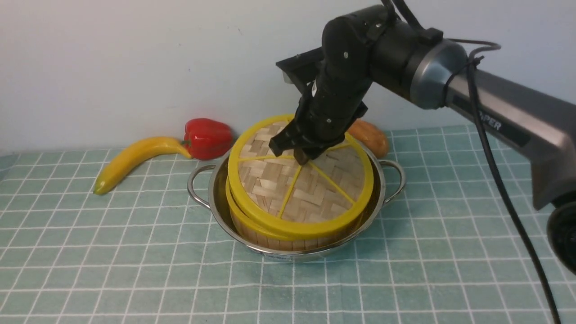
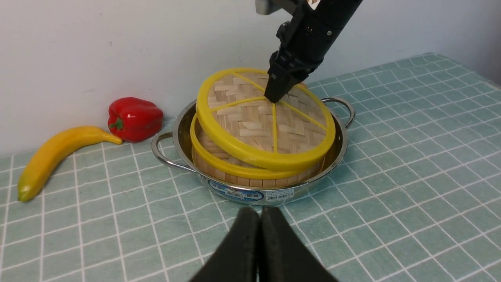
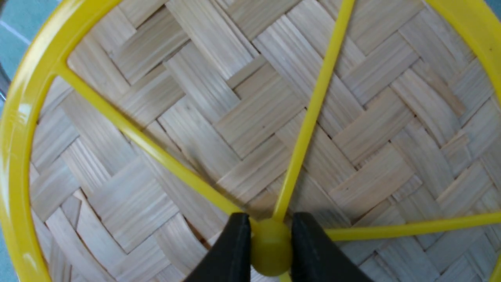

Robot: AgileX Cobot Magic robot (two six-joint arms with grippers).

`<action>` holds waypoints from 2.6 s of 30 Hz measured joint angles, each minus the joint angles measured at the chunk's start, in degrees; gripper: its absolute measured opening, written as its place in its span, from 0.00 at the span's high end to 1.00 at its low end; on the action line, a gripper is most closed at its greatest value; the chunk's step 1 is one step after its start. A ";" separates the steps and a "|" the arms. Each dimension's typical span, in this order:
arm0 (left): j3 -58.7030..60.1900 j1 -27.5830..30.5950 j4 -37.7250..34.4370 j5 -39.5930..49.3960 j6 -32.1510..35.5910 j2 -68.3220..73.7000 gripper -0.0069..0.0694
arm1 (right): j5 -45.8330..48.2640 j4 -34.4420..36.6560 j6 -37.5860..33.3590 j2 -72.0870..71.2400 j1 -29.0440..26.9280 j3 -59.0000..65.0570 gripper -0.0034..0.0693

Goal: Place the steamer in the pot on the blue tablecloth, and put the lid on the steamer.
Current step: 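Place the bamboo steamer lid onto the steamer basket in the pot with the right gripper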

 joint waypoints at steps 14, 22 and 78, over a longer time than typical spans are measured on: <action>0.00 0.00 0.00 0.00 0.00 0.00 0.91 | -1.20 0.01 -1.33 2.02 0.00 -0.67 0.75; 0.00 0.00 0.00 0.00 0.00 0.00 0.91 | -2.15 0.31 -2.13 2.02 0.00 -0.67 0.75; 0.00 0.00 1.45 -0.85 0.05 0.00 0.82 | -3.37 2.68 -4.44 -3.27 0.00 -0.97 0.26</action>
